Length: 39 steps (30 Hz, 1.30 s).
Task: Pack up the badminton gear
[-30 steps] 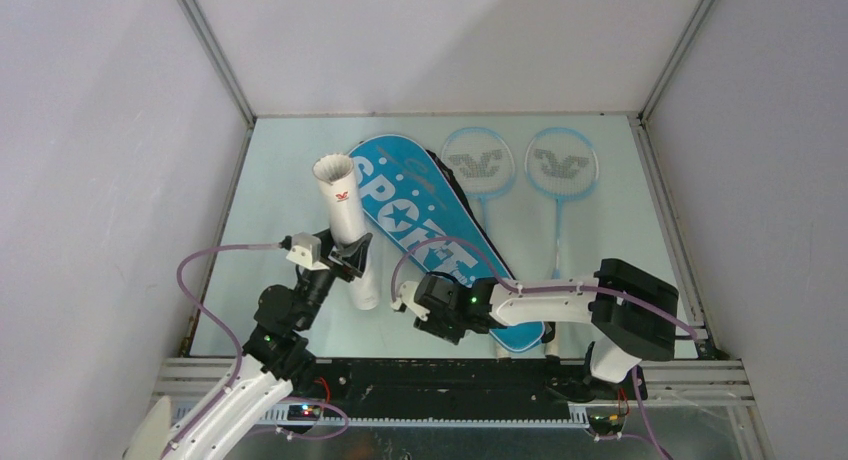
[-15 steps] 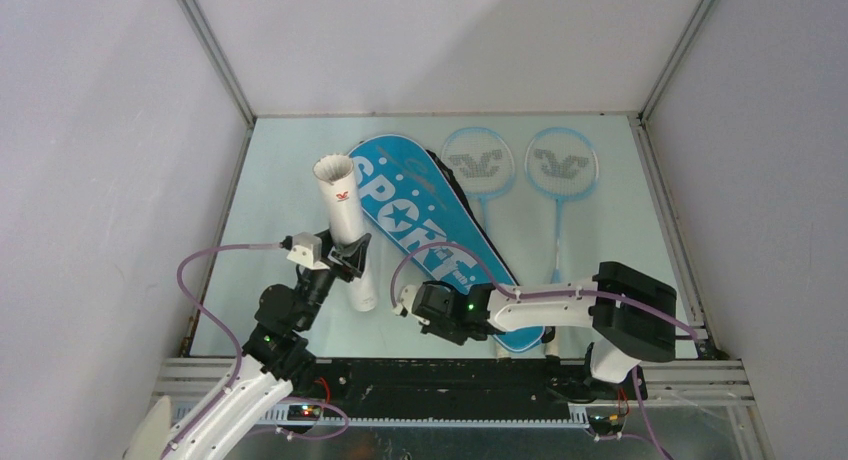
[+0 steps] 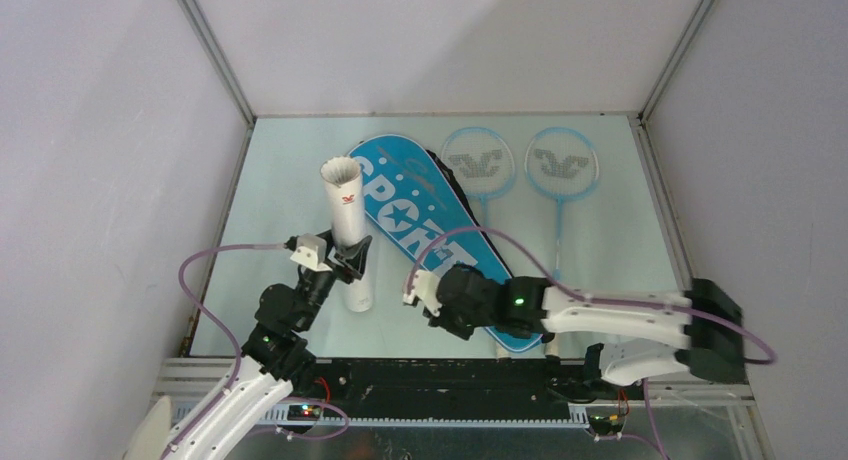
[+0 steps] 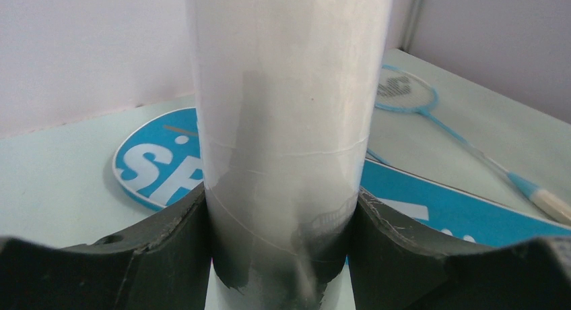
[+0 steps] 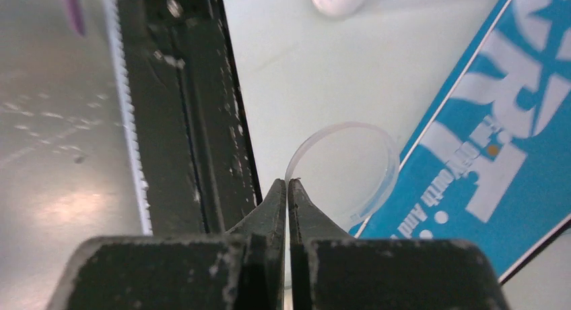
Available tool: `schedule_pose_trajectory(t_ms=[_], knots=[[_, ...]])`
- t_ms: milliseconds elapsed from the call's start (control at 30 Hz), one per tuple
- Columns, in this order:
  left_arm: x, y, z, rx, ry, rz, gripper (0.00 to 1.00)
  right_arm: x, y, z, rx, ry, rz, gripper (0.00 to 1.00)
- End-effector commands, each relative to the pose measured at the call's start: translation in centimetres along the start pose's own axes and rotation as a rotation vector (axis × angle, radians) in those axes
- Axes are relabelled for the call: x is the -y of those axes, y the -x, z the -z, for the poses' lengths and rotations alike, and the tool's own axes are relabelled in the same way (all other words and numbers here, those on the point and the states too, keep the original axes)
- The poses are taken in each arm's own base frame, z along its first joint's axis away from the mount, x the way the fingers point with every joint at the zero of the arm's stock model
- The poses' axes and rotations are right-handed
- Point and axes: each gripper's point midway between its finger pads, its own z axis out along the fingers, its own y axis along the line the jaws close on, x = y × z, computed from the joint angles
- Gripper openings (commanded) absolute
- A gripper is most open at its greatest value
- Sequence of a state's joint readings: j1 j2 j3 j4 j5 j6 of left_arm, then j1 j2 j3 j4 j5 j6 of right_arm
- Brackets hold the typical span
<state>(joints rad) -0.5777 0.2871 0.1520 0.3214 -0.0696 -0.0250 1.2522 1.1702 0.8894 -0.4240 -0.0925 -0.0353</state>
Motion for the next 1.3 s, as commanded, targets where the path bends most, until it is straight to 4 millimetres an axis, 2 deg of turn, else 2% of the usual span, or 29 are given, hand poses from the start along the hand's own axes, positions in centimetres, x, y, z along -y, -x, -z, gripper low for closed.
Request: schedule_pose_trajectory(t_ms=[0,67,233,267,367,400,500,533,567,600,633,667,700,833,1267], knots=[[3.0,3.4,-0.3,0.088,-0.181,-0.095,0.4,-0.3,5.4,5.5,0.237,0.122,0.039,0.0],[4.0,3.5,-0.4,0.096,-0.242,-0.113,0.4,0.6,7.6,8.6,0.343,0.087,0.051,0.0],[6.3,2.9,-0.5,0.057,-0.397,-0.201,0.39,2.6,12.2,13.6,0.472,-0.025,0.181,0.0],[6.7,2.6,-0.6,0.033,-0.429,-0.209,0.39,3.1,12.5,13.8,0.467,-0.043,0.189,0.0],[7.4,1.9,-0.6,0.0,-0.485,-0.248,0.39,4.1,15.0,15.8,0.51,-0.112,0.278,0.0],[7.8,1.8,-0.6,-0.007,-0.516,-0.25,0.39,4.3,15.2,15.9,0.502,-0.116,0.293,0.0],[8.9,1.0,0.0,-0.038,-0.602,-0.279,0.39,3.7,17.3,17.6,0.536,-0.09,0.413,0.0],[9.3,1.1,0.2,-0.038,-0.634,-0.284,0.39,3.7,16.9,17.2,0.501,-0.071,0.416,0.0],[9.4,0.9,0.3,-0.045,-0.645,-0.292,0.39,3.3,17.6,17.9,0.515,-0.054,0.447,0.0],[9.6,0.9,0.3,-0.044,-0.655,-0.294,0.39,3.4,17.2,17.3,0.479,-0.035,0.452,0.0],[9.6,0.8,0.4,-0.045,-0.66,-0.298,0.39,3.0,17.8,17.9,0.49,-0.014,0.469,0.0],[9.6,0.8,0.4,-0.045,-0.663,-0.301,0.39,3.0,17.3,17.2,0.454,0.01,0.466,0.0],[9.7,0.8,0.4,-0.044,-0.668,-0.302,0.39,2.8,17.8,17.6,0.462,0.021,0.474,0.0],[9.8,1.1,0.6,-0.031,-0.671,-0.303,0.39,2.7,17.3,16.5,0.391,0.072,0.466,0.0],[9.6,1.1,0.6,-0.029,-0.653,-0.293,0.39,2.6,17.3,15.3,0.345,0.123,0.468,0.0]])
